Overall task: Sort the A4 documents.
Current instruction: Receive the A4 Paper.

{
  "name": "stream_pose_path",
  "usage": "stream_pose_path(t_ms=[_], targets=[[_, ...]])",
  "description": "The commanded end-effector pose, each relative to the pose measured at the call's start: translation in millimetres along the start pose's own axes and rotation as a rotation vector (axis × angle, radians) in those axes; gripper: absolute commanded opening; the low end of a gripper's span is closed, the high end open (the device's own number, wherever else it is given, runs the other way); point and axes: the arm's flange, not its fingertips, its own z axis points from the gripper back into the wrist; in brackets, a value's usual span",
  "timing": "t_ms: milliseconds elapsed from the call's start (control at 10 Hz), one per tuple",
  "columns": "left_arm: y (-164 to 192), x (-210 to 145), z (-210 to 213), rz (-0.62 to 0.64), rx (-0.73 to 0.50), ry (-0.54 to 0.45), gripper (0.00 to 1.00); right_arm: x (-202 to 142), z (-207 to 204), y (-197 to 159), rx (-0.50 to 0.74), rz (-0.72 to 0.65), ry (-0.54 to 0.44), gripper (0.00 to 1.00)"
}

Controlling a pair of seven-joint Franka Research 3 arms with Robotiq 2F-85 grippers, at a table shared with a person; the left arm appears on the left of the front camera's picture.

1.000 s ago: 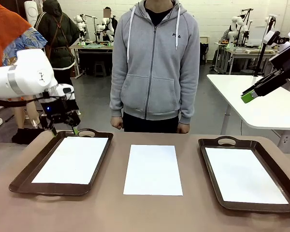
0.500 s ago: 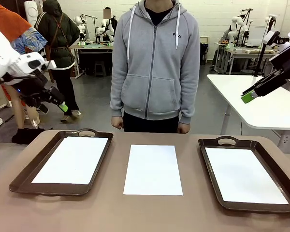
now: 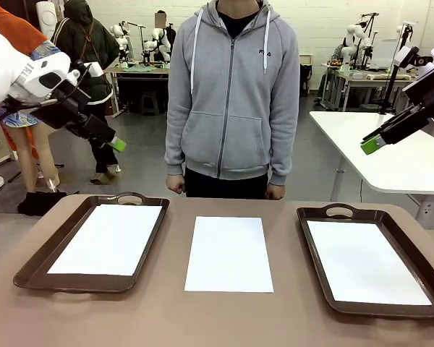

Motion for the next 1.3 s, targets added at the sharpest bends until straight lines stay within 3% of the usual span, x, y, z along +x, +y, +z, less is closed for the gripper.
stream_pose_path(t_ms=[0,300,600,1200], targets=[[-12.9,4.0,-6.0,-0.049,0.033,-0.046,1.0,0.0,-0.7,-0.5,0.012,0.0,-0.012,1.0],[-23.7,6.3,-5.1,-0.066,0.06,-0.067,1.0,0.0,-0.7,-0.5,0.012,0.0,-0.012,1.0],[-34.2,-2.5,4.9,-0.218,-0.083,0.009,1.0,0.0,-0.7,-0.5,0.012,0.0,-0.012,1.0],[-34.5,-1.9,7.7,-0.192,-0.077,-0.017,1.0,0.0,-0.7,-0.5,0.012,0.0,-0.012,1.0]])
